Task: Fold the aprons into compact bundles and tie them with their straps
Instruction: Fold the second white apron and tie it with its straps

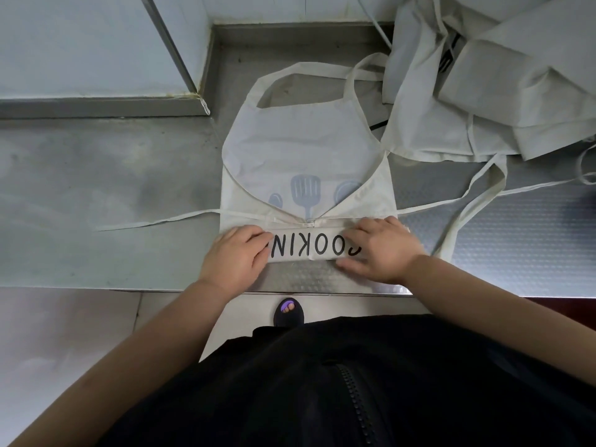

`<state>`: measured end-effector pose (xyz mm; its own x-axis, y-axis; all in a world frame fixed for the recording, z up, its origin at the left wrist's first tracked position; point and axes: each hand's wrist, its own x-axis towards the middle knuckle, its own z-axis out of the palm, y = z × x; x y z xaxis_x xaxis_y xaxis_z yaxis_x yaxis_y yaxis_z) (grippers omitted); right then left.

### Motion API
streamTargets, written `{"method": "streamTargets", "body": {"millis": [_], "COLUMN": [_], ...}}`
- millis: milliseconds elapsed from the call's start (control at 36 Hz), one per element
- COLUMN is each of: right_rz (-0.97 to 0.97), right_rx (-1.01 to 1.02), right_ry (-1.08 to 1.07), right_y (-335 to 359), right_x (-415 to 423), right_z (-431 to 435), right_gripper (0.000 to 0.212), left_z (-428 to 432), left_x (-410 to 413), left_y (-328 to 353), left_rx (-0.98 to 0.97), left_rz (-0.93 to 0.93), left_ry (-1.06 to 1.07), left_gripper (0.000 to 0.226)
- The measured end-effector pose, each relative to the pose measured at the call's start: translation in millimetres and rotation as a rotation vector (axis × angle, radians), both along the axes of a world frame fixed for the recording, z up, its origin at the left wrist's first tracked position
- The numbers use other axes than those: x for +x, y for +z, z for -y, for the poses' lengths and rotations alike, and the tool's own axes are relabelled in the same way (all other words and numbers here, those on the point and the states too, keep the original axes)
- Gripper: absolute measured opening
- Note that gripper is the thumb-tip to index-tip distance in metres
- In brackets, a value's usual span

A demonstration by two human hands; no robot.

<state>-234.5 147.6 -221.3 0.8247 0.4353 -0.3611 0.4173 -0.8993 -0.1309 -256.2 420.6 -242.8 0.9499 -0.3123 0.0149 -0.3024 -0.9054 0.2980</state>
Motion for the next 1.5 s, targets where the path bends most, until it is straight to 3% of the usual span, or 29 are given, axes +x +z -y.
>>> {"method": "streamTargets", "body": {"millis": [139,278,389,444,528,583,667,750,833,889,944,1000,1111,1167,1361,1417,1500], "right_rz": [0.01,0.008,0.024,0.084,0.172,0.203,0.194,0.113,0.068,0.053,0.102,0.153,0.17,0.137,-0.088,-0.073,0.102], "right_rx": [-0.007,-0.01,-0.001,-0.086,-0.241,-0.284,-0.299,-0.181,-0.095,-0.114,-0.108,-0.113,-0.114,-0.088,-0.001,-0.055,-0.189], "right_ry": [0.053,-0.005,-0.092,-0.098,-0.077,-0.066,-0.042,-0.108,-0.127,-0.112,-0.12,-0.121,-0.086,-0.088,-0.208,-0.227,-0.142], "right_y": [4.7,14.7,23.9,21.1,12.8,11.0,6.3,-1.5,-4.1,-6.0,-7.1,-5.5,-0.6,4.3,20.7,17.3,10.8], "right_x": [3.5,14.2,32.6,42.1,50.0,50.2,46.5,38.7,29.8,28.3,31.8,35.9,36.4,36.6,38.9,37.0,31.1], "right_z": [2.4,2.4,-0.5,-1.1,-4.5,-9.0,-12.5,-11.1,-6.5,-4.1,-4.6,-7.2,-8.8,-6.9,-7.0,-7.3,-4.8], "right_gripper": [0.051,0.033,0.032,0.032,0.038,0.047,0.04,0.035,0.056,0.064,0.054,0.052,0.039,0.035,0.035,0.037,0.03], "left_z": [-5.7,-12.4,-19.6,-20.1,-16.6,-12.0,-5.9,-4.9,-5.1,-5.2,-7.0,-7.0,-4.6,-8.1,-12.1,-6.9,0.4], "left_x": [1.4,21.7,40.5,48.0,55.9,57.2,53.6,51.9,45.6,40.4,40.2,44.7,55.0,62.8,75.3,71.7,65.3], "left_y": [8.2,20.9,29.2,28.8,22.4,17.2,12.1,7.0,4.5,6.1,5.7,6.8,13.7,20.4,36.4,32.7,20.3], "left_rx": [0.098,-0.007,-0.132,-0.069,0.198,0.274,0.251,0.101,0.151,0.24,0.292,0.253,0.177,0.195,0.324,0.381,0.45], "left_rz": [-0.215,-0.261,-0.365,-0.304,-0.188,-0.161,-0.072,-0.124,-0.148,-0.198,-0.231,-0.209,-0.116,-0.119,-0.411,-0.37,-0.241], "left_ry": [-0.024,0.051,0.215,0.242,0.294,0.338,0.267,0.12,0.039,-0.006,-0.039,-0.032,0.004,-0.006,-0.053,-0.026,0.021], "left_gripper": [0.081,0.058,0.022,0.021,0.03,0.037,0.059,0.059,0.052,0.078,0.092,0.083,0.038,0.029,0.022,0.022,0.029]}}
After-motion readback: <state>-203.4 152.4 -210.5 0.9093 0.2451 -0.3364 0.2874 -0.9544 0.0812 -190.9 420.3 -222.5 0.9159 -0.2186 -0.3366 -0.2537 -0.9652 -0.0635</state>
